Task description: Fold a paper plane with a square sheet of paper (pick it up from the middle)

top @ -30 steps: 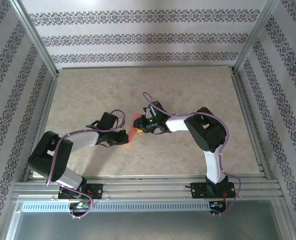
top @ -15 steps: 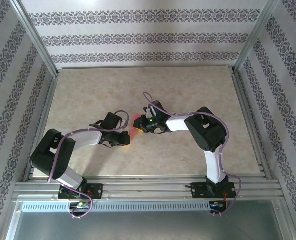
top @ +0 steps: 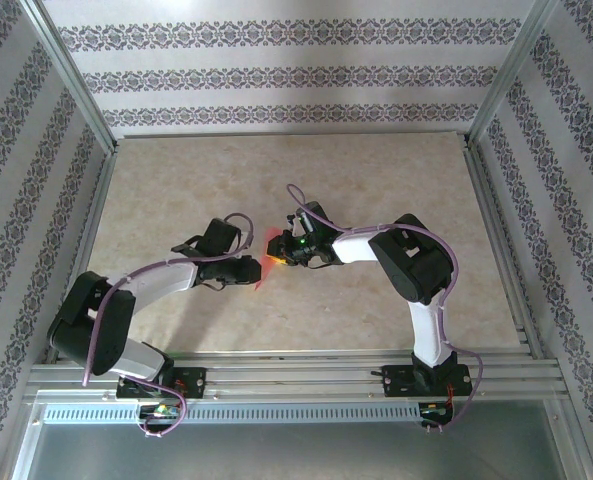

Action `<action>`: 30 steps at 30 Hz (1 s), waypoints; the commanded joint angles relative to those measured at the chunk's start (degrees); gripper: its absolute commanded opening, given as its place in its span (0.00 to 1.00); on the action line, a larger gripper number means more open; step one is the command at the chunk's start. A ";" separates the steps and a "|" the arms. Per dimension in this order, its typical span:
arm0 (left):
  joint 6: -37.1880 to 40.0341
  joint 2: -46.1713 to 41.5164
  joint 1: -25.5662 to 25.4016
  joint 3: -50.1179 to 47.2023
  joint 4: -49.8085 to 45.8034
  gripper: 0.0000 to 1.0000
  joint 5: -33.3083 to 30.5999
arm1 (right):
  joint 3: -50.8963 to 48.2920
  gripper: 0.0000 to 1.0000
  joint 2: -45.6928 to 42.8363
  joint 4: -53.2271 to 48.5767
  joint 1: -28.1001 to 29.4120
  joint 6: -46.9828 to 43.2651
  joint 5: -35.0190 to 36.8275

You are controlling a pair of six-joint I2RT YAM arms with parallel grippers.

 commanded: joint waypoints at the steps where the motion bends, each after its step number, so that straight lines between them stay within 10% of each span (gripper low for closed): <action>1: -1.10 0.12 -0.66 1.58 -1.49 0.25 -0.37 | -0.48 0.26 2.65 -3.88 -0.53 -0.07 1.68; 10: -3.90 5.03 -0.77 2.62 5.45 0.09 4.75 | -0.32 0.26 2.86 -3.87 -0.51 0.06 1.59; 30: -4.49 9.30 -1.14 1.26 4.51 0.08 3.87 | -0.13 0.26 3.10 -3.87 -0.42 0.23 1.15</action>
